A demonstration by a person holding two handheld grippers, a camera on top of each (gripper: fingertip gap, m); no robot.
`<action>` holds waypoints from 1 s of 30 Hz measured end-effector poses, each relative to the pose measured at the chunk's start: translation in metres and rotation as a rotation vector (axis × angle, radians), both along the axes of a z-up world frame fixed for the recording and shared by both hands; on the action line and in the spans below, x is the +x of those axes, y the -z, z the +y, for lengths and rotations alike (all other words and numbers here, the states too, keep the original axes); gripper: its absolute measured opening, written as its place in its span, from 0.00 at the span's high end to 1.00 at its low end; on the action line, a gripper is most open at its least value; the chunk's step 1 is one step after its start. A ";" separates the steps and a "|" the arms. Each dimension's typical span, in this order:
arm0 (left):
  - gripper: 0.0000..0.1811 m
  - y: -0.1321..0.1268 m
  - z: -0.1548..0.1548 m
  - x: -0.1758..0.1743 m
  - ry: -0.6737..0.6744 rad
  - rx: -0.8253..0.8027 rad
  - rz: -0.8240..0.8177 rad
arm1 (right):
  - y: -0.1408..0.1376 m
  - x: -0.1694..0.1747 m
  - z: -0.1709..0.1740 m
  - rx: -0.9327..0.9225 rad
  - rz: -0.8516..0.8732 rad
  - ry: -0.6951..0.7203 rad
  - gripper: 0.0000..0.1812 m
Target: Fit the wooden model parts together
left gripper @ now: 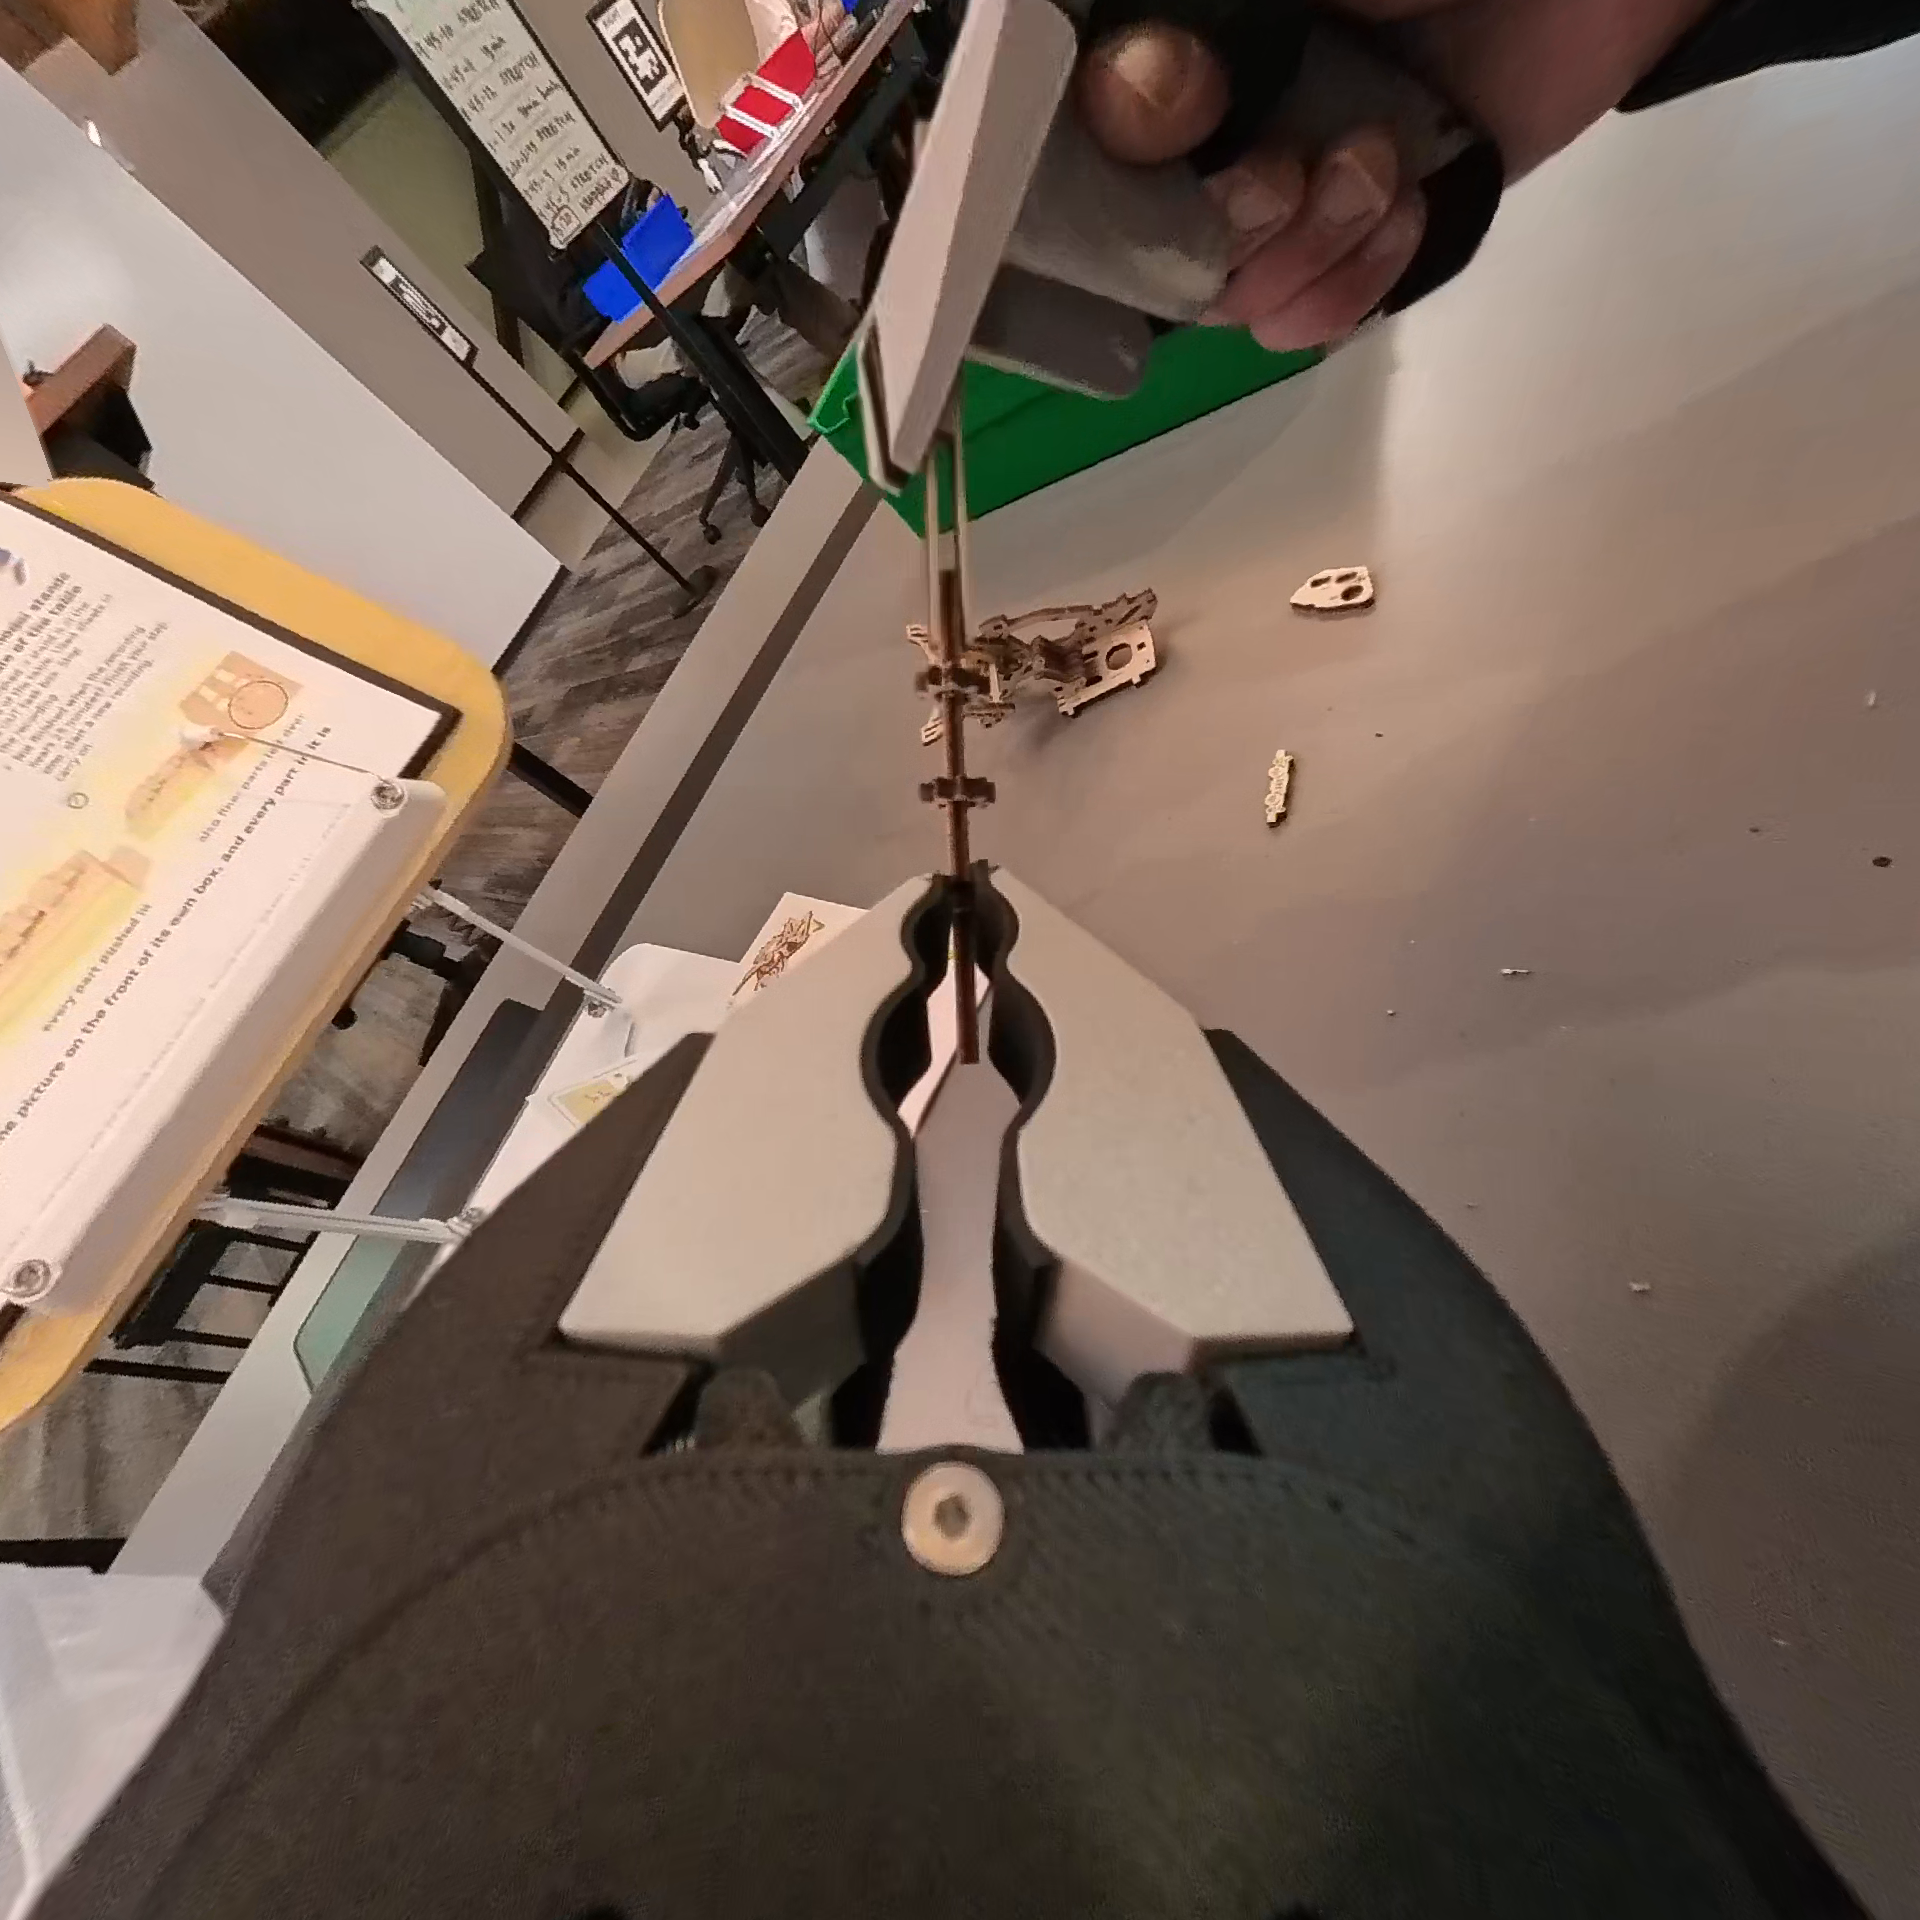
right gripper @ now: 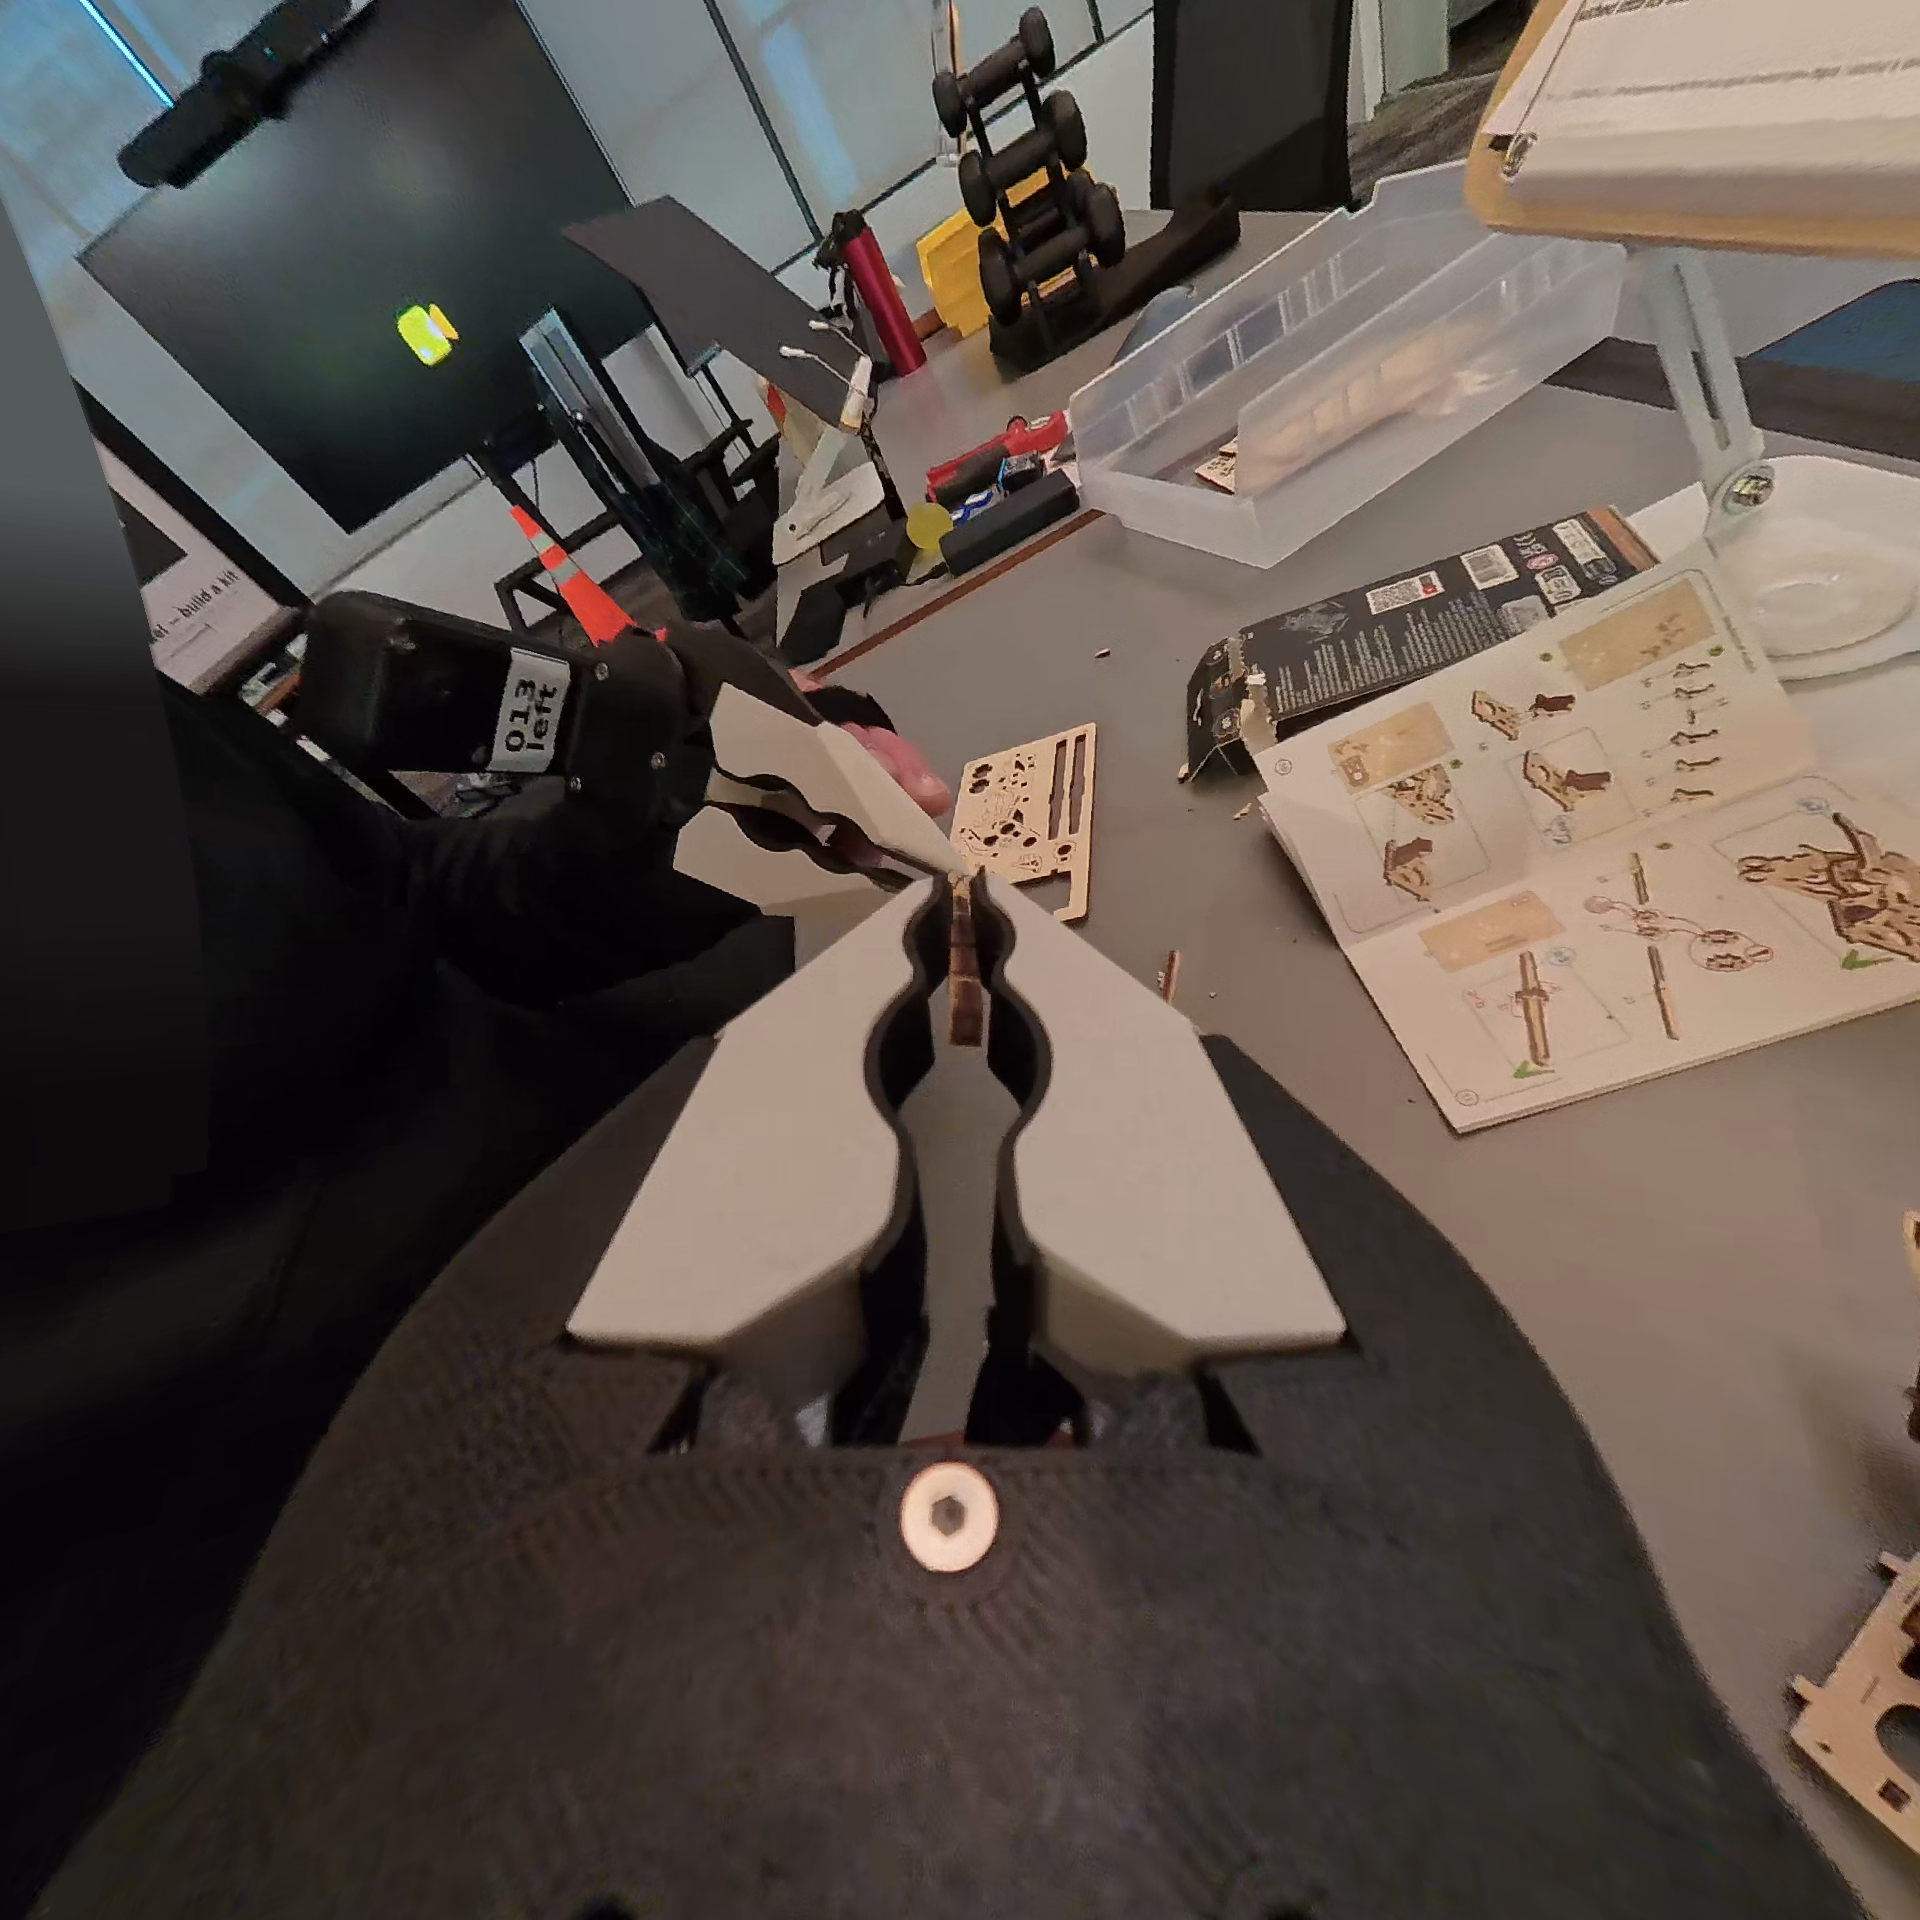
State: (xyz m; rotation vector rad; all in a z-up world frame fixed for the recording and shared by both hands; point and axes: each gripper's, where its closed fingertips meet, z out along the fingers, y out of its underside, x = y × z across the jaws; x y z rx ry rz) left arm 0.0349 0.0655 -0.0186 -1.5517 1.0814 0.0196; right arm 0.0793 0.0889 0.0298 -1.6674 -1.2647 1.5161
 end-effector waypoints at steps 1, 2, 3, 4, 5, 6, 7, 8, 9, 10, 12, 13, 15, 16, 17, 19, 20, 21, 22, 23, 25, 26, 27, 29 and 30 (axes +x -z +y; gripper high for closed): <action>0.99 0.000 0.000 0.000 0.000 -0.006 -0.002 | 0.001 -0.001 0.001 0.009 -0.015 0.003 0.99; 0.99 -0.001 0.000 0.000 0.001 -0.005 -0.001 | 0.003 -0.001 0.001 0.017 -0.033 0.005 0.99; 0.99 -0.001 0.000 0.000 0.000 -0.008 -0.001 | 0.003 -0.002 0.001 0.019 -0.037 0.001 0.99; 0.99 -0.002 0.000 0.000 -0.001 -0.013 -0.003 | 0.002 -0.003 0.000 0.018 -0.035 -0.003 0.99; 0.99 -0.003 0.000 -0.001 -0.002 -0.012 -0.004 | 0.003 -0.003 0.000 0.018 -0.040 -0.003 0.99; 0.99 -0.004 0.000 -0.001 -0.003 -0.007 -0.003 | 0.003 -0.004 0.001 0.015 -0.043 -0.005 0.99; 0.99 -0.004 0.000 -0.001 -0.004 -0.006 -0.002 | 0.002 -0.004 0.000 0.007 -0.038 -0.010 0.99; 0.99 -0.005 0.000 -0.001 -0.006 -0.005 0.003 | 0.001 -0.005 -0.001 -0.004 -0.031 -0.015 0.99; 0.99 -0.005 0.001 -0.001 -0.010 -0.005 0.007 | 0.002 -0.005 -0.001 -0.012 -0.031 -0.016 0.99; 0.99 -0.005 0.001 -0.002 -0.014 -0.003 0.006 | 0.002 -0.005 0.000 -0.017 -0.031 -0.016 0.99; 0.99 -0.005 0.001 -0.002 -0.014 -0.002 0.006 | 0.002 -0.006 0.000 -0.029 -0.027 -0.016 0.99; 0.99 -0.005 0.001 -0.003 -0.015 -0.001 0.007 | 0.002 -0.006 0.000 -0.036 -0.026 -0.014 0.99; 0.99 -0.005 0.001 -0.003 -0.013 -0.001 0.001 | 0.003 -0.007 0.000 -0.043 -0.025 -0.014 0.99; 0.99 -0.005 0.001 -0.003 -0.012 -0.003 -0.004 | 0.002 -0.007 0.000 -0.044 -0.023 -0.014 0.99; 0.99 -0.006 0.001 -0.002 -0.011 -0.007 -0.012 | 0.002 -0.007 0.001 -0.048 -0.017 -0.013 0.99; 0.99 -0.007 0.002 -0.002 -0.003 -0.025 -0.046 | -0.001 -0.008 0.001 -0.062 -0.001 -0.021 0.97; 0.99 -0.007 0.002 -0.001 0.003 -0.038 -0.064 | -0.002 -0.008 0.000 -0.065 0.005 -0.026 0.96; 0.99 -0.008 0.002 -0.001 0.010 -0.054 -0.085 | -0.003 -0.008 0.000 -0.060 0.008 -0.034 0.94; 0.99 -0.009 0.001 -0.001 0.023 -0.078 -0.116 | -0.004 -0.008 -0.001 -0.049 0.010 -0.042 0.92; 0.99 -0.010 -0.001 0.001 0.047 -0.113 -0.152 | -0.005 -0.007 0.000 -0.030 0.016 -0.047 0.91; 0.99 -0.011 -0.006 0.003 0.100 -0.202 -0.225 | -0.008 -0.004 0.001 0.035 0.021 -0.067 0.87; 0.99 -0.013 -0.007 0.003 0.121 -0.236 -0.259 | -0.008 -0.002 0.000 0.088 0.011 -0.090 0.86; 0.99 -0.014 -0.010 0.004 0.150 -0.284 -0.289 | -0.007 0.001 -0.001 0.160 0.000 -0.119 0.85; 0.99 -0.014 -0.015 0.005 0.190 -0.361 -0.306 | -0.006 0.004 -0.003 0.294 -0.028 -0.171 0.85; 0.99 -0.014 -0.017 0.004 0.204 -0.379 -0.303 | -0.005 0.005 -0.006 0.346 -0.046 -0.202 0.84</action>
